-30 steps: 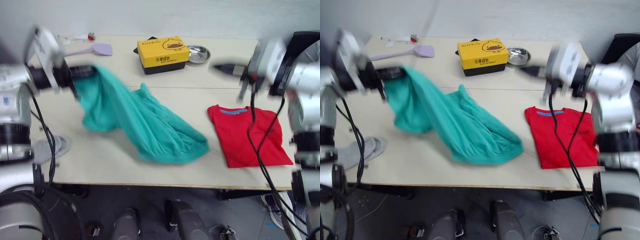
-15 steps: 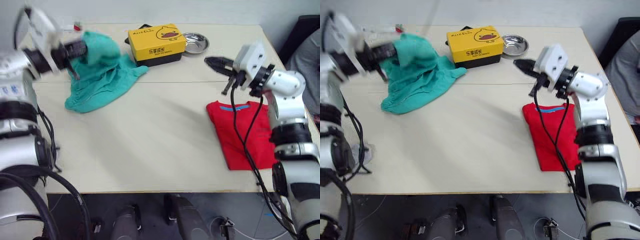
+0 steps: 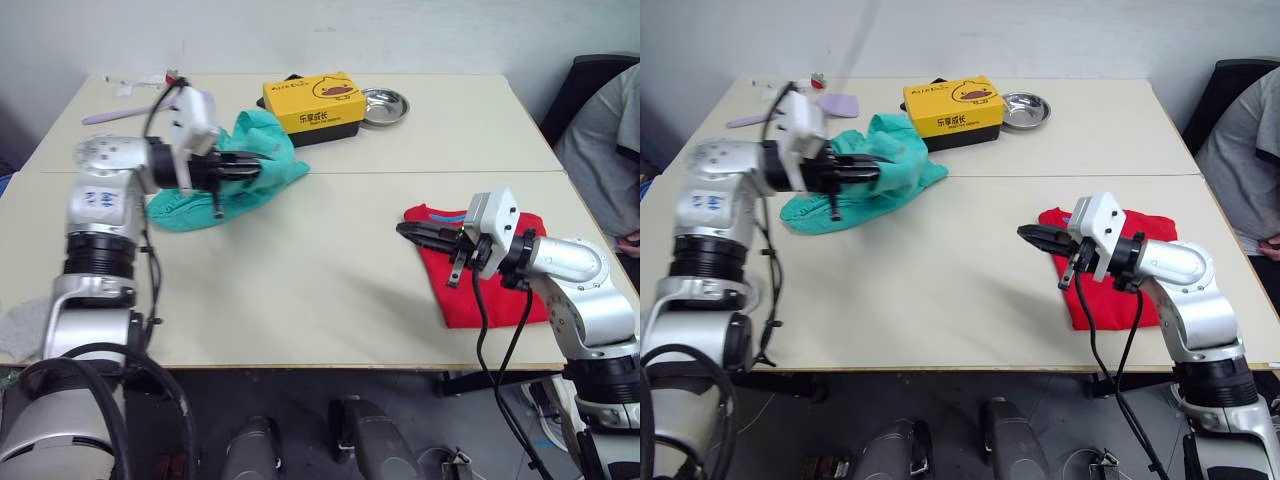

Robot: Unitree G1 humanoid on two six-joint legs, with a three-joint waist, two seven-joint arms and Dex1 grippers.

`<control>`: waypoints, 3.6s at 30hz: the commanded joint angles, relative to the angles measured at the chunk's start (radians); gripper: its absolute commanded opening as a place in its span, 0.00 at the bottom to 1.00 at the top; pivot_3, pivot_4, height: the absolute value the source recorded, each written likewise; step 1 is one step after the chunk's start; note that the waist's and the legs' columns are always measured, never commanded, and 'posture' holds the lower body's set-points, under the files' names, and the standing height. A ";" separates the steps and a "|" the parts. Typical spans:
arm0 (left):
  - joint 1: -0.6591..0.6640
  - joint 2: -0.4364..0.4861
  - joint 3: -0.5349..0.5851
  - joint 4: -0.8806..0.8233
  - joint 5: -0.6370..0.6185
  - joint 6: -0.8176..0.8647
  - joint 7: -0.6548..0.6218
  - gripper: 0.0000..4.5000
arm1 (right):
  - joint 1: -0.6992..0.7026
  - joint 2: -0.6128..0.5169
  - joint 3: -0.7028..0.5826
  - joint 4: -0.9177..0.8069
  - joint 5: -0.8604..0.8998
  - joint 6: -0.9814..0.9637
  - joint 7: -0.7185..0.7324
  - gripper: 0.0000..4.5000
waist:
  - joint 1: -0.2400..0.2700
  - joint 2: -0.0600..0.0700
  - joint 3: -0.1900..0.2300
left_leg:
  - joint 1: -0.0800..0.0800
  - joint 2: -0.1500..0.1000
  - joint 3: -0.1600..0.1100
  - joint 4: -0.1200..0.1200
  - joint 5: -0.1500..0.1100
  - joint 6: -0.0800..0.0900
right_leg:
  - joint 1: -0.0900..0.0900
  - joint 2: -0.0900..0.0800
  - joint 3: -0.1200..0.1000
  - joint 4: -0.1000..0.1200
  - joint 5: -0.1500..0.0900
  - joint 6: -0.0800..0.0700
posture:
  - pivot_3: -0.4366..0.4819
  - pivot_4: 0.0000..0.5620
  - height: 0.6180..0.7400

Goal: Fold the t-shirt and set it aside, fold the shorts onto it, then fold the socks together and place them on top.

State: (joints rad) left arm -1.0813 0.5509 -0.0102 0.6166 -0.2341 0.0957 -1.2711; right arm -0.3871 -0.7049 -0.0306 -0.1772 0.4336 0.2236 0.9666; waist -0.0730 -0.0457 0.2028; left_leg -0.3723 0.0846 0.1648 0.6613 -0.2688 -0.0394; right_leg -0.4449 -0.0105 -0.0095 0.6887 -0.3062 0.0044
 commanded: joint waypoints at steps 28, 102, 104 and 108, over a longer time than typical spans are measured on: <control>0.596 0.212 0.249 -0.572 -0.005 0.217 0.562 0.00 | 0.187 0.076 0.072 -0.308 0.078 0.223 -0.145 0.05 | 0.002 -0.013 0.001 | 0.005 -0.011 -0.028 -0.010 -0.008 -0.006 | -0.002 0.002 0.014 -0.001 -0.005 0.005 | 0.48 0.27 1.00; 0.714 0.231 0.293 -0.844 -0.539 0.639 0.314 0.00 | -0.393 0.184 0.098 0.406 -0.213 0.110 -0.055 0.20 | -0.004 -0.012 0.001 | 0.002 -0.008 -0.026 -0.015 -0.005 -0.002 | -0.002 0.005 0.014 -0.016 0.006 0.001 | 0.48 0.27 1.00; 0.678 0.205 0.287 -0.805 -0.525 0.622 0.346 0.00 | -0.334 0.151 0.066 0.324 -0.193 0.118 -0.051 0.36 | 0.005 -0.012 0.001 | 0.000 -0.009 -0.030 -0.015 -0.005 -0.002 | -0.001 0.004 0.012 -0.017 0.006 0.002 | 0.48 0.27 1.00; 0.585 0.131 0.270 -0.721 -0.528 0.634 0.415 0.00 | -0.205 0.073 -0.035 0.135 -0.142 0.075 -0.039 0.67 | 0.019 -0.010 0.002 | -0.002 -0.011 -0.029 -0.015 -0.007 0.001 | -0.001 0.003 0.012 -0.022 0.007 0.006 | 0.48 0.27 1.00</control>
State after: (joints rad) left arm -0.4650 0.6936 0.2529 -0.1070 -0.7568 0.7387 -0.8780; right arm -0.5984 -0.6069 0.0026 0.0602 0.2528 0.3393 0.9247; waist -0.0544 -0.0560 0.2046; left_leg -0.3749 0.0738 0.1357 0.6465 -0.2759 -0.0381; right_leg -0.4461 -0.0078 0.0029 0.6650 -0.2988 0.0119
